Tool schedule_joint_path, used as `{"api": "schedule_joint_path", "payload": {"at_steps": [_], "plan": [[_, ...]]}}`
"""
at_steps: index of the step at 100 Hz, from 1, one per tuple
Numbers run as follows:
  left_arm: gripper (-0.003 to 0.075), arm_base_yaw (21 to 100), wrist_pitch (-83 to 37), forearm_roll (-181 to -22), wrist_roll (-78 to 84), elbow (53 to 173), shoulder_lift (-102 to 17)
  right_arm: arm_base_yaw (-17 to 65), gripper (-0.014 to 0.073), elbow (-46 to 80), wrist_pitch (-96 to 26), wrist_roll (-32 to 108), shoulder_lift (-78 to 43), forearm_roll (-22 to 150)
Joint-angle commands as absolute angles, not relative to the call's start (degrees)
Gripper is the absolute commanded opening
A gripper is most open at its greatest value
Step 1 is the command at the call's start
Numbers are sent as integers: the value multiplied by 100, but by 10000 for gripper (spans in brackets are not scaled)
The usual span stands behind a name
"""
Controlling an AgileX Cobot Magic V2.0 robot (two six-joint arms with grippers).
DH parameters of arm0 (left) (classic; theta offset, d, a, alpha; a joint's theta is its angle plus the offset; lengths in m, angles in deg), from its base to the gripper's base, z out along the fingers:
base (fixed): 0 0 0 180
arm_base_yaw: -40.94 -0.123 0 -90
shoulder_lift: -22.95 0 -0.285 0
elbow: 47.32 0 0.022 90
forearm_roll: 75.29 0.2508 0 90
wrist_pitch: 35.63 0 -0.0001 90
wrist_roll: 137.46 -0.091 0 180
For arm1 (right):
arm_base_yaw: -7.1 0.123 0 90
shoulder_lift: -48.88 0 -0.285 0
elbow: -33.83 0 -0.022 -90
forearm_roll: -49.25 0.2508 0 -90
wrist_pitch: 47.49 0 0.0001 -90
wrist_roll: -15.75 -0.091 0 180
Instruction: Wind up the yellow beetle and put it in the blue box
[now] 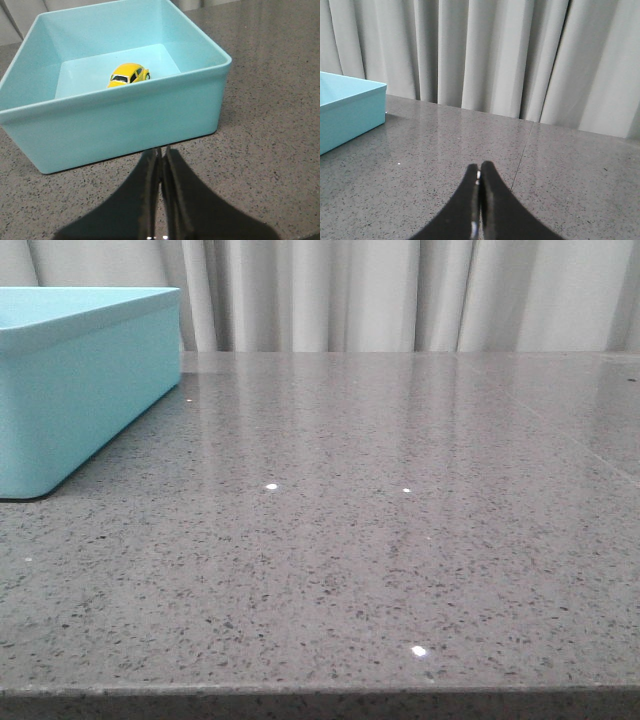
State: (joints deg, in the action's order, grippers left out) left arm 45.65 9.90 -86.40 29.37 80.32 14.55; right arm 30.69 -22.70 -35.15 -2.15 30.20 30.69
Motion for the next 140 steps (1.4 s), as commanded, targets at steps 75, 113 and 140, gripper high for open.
{"api": "schedule_joint_path", "payload": {"at_steps": [75, 113, 140], "plan": [[-19, 4480, -3177, -8487, 3324, 6525, 1475, 3062, -67, -2143, -3995, -162, 2960, 2960], [-19, 4013, -3644, -7997, 4254, 5445, 1724, 3062, -67, -2143, -3995, -162, 2955, 2960], [-19, 4013, -3386, -7991, 4287, 5419, 1737, 3062, -67, -2143, -3978, -162, 2944, 2960]]}}
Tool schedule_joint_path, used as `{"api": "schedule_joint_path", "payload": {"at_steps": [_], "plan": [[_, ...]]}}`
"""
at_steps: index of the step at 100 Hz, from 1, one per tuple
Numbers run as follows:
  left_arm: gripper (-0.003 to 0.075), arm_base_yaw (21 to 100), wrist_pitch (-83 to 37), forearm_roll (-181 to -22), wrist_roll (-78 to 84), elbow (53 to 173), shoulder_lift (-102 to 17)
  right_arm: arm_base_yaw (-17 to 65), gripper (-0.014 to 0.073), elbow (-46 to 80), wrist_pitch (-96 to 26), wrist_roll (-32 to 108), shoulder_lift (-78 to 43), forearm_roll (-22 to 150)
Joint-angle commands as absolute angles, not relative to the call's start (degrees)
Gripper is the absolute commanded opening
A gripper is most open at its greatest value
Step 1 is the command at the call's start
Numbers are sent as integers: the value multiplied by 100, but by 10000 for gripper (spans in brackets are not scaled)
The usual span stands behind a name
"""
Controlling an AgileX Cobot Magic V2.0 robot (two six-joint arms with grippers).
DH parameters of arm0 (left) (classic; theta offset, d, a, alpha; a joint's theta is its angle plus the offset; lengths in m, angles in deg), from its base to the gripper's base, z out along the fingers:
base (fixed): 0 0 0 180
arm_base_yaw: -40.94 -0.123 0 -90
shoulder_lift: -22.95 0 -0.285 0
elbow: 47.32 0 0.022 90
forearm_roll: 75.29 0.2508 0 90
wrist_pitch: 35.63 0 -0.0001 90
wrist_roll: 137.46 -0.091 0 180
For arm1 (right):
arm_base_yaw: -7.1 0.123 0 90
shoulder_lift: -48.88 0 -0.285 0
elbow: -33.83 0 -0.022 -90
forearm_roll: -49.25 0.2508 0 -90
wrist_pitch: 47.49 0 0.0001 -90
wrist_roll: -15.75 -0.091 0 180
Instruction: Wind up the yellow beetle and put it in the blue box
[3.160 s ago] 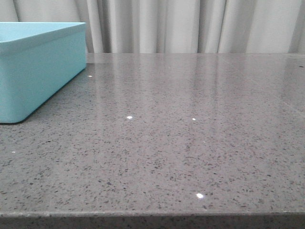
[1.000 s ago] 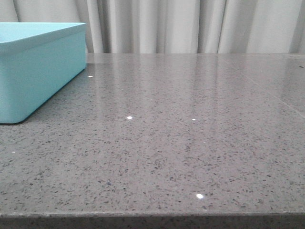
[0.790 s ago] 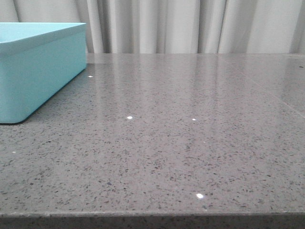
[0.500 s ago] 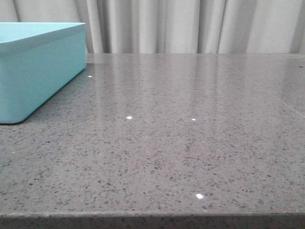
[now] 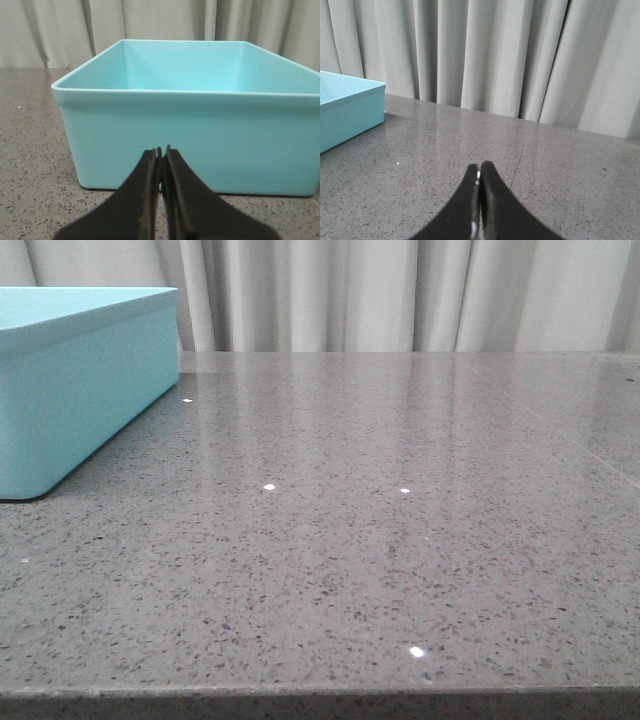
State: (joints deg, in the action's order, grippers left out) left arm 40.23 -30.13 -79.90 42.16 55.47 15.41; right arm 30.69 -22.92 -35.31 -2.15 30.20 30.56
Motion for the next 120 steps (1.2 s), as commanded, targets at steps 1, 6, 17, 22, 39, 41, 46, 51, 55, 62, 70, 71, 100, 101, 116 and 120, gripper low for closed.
{"api": "schedule_joint_path", "payload": {"at_steps": [1, 6, 17, 22, 39, 41, 46, 51, 55, 62, 70, 71, 100, 101, 116, 120], "plan": [[-19, 4013, -3386, -7991, 4287, 5419, 1737, 3062, -67, -2143, -3978, -162, 2944, 2960], [-19, 4013, -3386, -7991, 4287, 5419, 1737, 3062, -67, -2143, -3978, -162, 2944, 2960], [-18, 4013, -3386, -7991, 4287, 5419, 1737, 3062, -67, -2143, -3978, -162, 2944, 2960], [-19, 4013, -3386, -7991, 4287, 5419, 1737, 3062, -67, -2143, -3978, -162, 2944, 2960], [-19, 4013, -3386, -7991, 4287, 5419, 1737, 3062, -67, -2143, -3978, -162, 2944, 2960], [-19, 4013, -3386, -7991, 4287, 5419, 1737, 3062, -67, -2143, -3978, -162, 2944, 2960], [-19, 4013, -3386, -7991, 4287, 5419, 1737, 3062, -67, -2143, -3978, -162, 2944, 2960], [-19, 4013, -3386, -7991, 4287, 5419, 1737, 3062, -67, -2143, -3978, -162, 2944, 2960], [-19, 4013, -3386, -7991, 4287, 5419, 1737, 3062, -67, -2143, -3978, -162, 2944, 2960], [-19, 4013, -3386, -7991, 4287, 5419, 1737, 3062, -67, -2143, -3978, -162, 2944, 2960], [-19, 4013, -3386, -7991, 4287, 5419, 1737, 3062, -67, -2143, -3978, -162, 2944, 2960], [-19, 4013, -3386, -7991, 4287, 5419, 1737, 3062, -67, -2143, -3978, -162, 2944, 2960], [-19, 4013, -3386, -7991, 4287, 5419, 1737, 3053, -67, -2254, -4020, -162, 2944, 2868], [-19, 4013, -3386, -7991, 4287, 5419, 1737, 3053, -67, -2268, -4026, -162, 2944, 2868], [-19, 4013, -3386, -7991, 4287, 5419, 1737, 2978, -67, -2513, -4459, -162, 2944, 2868], [-19, 4013, -3386, -7991, 4287, 5419, 1737, 2921, -67, -2625, -4652, -162, 2944, 2888]]}}
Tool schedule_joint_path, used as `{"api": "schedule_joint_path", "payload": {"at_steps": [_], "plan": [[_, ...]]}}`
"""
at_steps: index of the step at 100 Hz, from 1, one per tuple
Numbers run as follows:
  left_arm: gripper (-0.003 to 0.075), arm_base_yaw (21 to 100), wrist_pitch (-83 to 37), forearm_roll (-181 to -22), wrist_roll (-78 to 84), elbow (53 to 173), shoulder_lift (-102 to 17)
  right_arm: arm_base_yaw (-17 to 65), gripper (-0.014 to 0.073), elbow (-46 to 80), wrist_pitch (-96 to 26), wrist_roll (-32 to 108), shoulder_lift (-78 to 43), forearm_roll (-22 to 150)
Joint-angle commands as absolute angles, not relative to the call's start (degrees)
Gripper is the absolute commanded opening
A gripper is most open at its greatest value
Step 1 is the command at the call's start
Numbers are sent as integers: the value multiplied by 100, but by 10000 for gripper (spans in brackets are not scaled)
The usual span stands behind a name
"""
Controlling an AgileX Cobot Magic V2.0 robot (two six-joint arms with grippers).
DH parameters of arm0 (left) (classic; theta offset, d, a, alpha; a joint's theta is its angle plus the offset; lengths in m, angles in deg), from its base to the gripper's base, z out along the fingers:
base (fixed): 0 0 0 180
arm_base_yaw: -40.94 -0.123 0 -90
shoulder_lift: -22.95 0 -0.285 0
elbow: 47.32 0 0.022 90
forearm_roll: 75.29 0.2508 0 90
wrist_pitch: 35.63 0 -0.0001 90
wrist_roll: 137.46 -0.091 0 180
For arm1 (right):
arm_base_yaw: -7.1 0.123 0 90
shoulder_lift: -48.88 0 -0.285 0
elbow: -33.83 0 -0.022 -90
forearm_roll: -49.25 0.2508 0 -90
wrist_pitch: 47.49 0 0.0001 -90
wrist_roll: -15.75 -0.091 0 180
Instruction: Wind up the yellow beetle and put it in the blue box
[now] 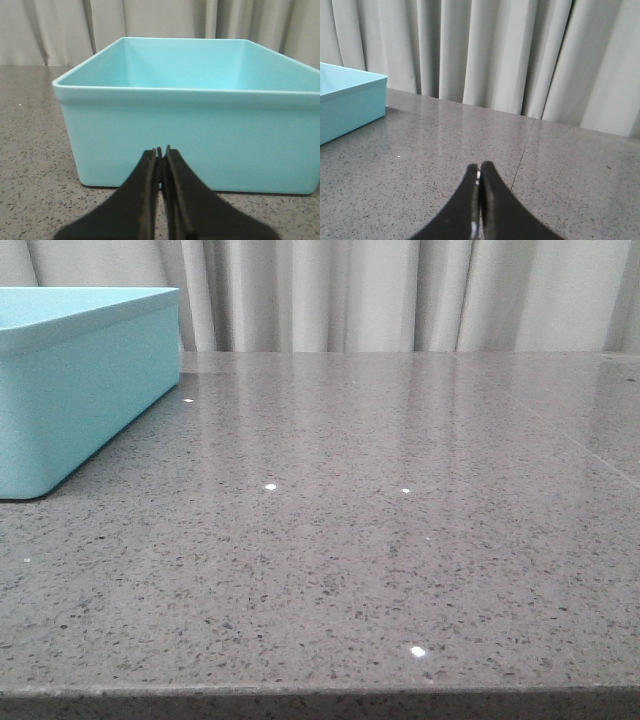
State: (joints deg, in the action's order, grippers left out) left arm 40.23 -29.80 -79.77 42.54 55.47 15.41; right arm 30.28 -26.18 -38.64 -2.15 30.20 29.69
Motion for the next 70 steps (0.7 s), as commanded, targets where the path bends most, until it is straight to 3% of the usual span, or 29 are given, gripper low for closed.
{"api": "schedule_joint_path", "payload": {"at_steps": [1, 32, 70], "plan": [[-19, 4013, -3386, -7991, 4287, 5419, 1737, 2899, -67, -2644, -4687, -162, 2952, 2903], [-19, 4013, -3386, -7991, 4287, 5419, 1737, 2064, -67, -3403, -5575, 836, 3345, 4208], [-19, 4013, -3386, -7991, 4287, 5419, 1737, 837, -67, -4056, -5628, 713, 3975, 4315]]}}
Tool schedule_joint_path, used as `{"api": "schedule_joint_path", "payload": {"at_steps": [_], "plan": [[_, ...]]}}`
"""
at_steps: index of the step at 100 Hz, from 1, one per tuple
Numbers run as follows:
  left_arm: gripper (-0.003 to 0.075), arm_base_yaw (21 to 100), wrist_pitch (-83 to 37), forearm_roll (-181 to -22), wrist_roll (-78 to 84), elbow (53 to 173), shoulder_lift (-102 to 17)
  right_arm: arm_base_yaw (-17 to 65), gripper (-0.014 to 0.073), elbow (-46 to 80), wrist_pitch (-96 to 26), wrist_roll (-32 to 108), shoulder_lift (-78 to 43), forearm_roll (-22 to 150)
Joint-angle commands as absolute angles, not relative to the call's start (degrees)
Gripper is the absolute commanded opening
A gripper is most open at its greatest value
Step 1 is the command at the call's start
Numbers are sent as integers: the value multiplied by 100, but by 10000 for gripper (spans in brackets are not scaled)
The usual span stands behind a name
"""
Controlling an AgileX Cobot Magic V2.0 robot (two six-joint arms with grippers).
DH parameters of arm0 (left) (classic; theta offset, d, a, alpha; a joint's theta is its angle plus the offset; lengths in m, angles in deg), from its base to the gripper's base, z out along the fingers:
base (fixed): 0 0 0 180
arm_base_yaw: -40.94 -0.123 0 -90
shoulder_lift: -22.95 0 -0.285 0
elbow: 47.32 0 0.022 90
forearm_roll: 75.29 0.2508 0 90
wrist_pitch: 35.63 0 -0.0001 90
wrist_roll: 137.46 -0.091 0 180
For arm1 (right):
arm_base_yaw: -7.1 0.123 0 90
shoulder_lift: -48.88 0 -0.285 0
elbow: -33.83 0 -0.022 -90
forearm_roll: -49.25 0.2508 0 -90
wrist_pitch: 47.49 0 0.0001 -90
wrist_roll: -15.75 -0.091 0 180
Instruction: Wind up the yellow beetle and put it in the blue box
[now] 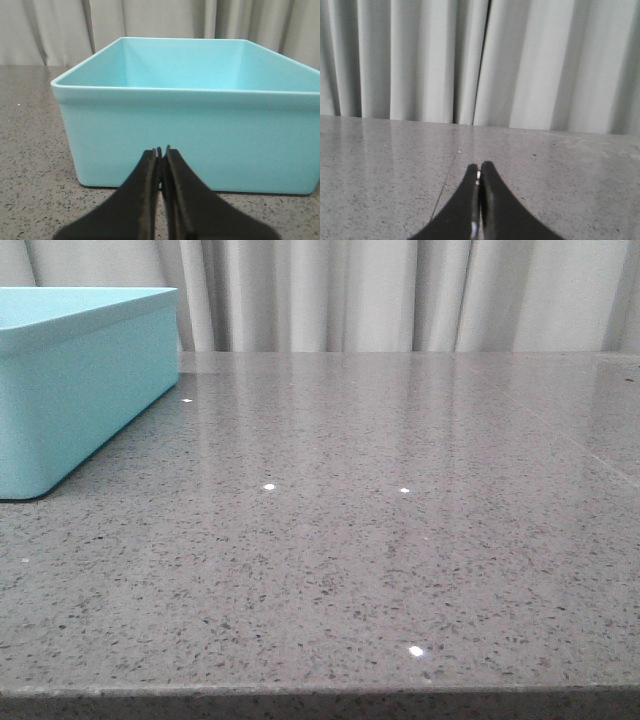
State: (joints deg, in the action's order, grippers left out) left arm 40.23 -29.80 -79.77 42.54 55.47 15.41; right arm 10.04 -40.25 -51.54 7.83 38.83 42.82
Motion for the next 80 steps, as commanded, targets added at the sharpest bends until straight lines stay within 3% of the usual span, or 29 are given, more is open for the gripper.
{"api": "schedule_joint_path", "payload": {"at_steps": [1, 80], "plan": [[-19, 4013, -3386, -7991, 4287, 5419, 1737, 818, -67, -4075, -5628, 683, 3988, 4315], [-19, 4013, -3386, -7991, 4287, 5419, 1737, 752, -67, -4417, -4552, 501, 4298, 4576]]}}
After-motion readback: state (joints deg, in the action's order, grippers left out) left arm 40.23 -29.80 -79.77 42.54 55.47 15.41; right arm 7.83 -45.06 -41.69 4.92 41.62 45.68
